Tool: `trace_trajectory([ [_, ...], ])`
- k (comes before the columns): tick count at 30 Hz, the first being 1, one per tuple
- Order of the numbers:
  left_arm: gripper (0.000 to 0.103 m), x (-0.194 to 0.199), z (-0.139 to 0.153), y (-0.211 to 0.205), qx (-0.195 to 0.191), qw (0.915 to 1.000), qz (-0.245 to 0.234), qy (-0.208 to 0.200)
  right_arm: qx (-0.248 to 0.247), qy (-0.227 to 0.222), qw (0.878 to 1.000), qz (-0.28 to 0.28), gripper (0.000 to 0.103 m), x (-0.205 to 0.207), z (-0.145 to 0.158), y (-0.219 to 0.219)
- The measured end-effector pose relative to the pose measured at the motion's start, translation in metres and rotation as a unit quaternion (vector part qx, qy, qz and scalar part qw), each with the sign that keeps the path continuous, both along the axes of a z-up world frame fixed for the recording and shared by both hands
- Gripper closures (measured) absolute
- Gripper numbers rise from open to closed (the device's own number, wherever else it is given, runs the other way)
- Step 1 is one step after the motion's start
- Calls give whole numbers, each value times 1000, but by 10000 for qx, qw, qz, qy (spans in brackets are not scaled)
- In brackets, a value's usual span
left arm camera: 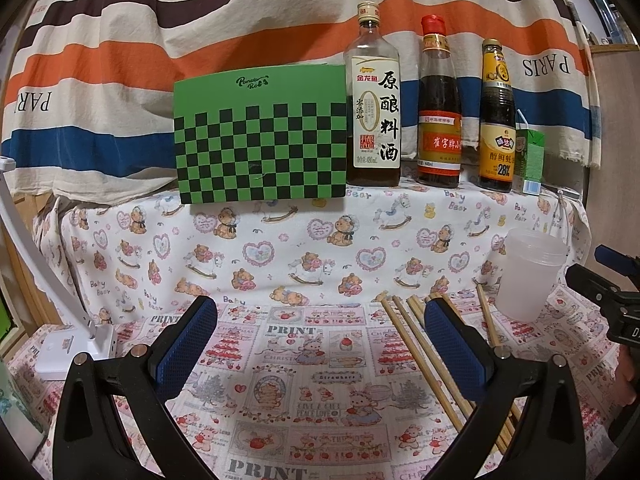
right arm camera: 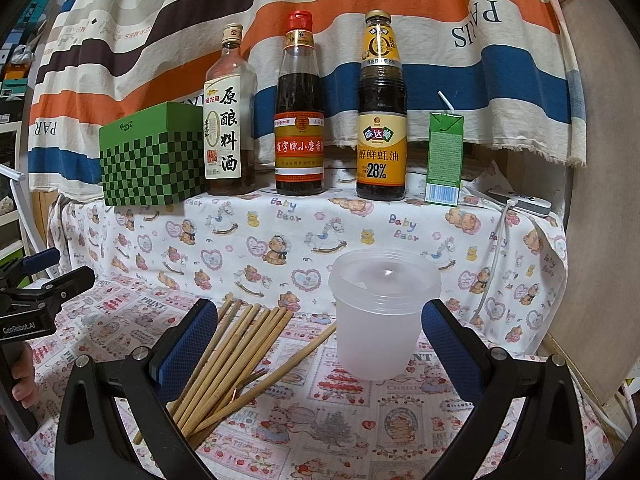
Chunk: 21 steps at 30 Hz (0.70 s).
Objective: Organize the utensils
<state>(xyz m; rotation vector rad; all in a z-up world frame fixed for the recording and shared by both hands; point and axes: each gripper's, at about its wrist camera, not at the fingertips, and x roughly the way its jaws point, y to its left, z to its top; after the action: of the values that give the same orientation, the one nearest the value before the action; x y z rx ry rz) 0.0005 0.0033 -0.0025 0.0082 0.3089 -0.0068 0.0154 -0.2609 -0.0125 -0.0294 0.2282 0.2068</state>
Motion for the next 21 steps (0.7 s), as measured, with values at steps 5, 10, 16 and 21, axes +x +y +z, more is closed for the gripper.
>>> trace_trajectory([
  [5,0,-2,1,-2,18,10000,-57,-28,-3,2,10000,4,0,0,-1,1],
  [10,0,-3,2,-2,3,10000,-63,-44,-30,22,10000,11,0,2,0,0],
  [16,0,-3,2,2,-71,10000,28,-33,-27,39,10000,57,0,3,-1,2],
  [21,0,1,1,4,-128,9999,-23,60,-1,-1,10000,-55,0,0,0,2],
])
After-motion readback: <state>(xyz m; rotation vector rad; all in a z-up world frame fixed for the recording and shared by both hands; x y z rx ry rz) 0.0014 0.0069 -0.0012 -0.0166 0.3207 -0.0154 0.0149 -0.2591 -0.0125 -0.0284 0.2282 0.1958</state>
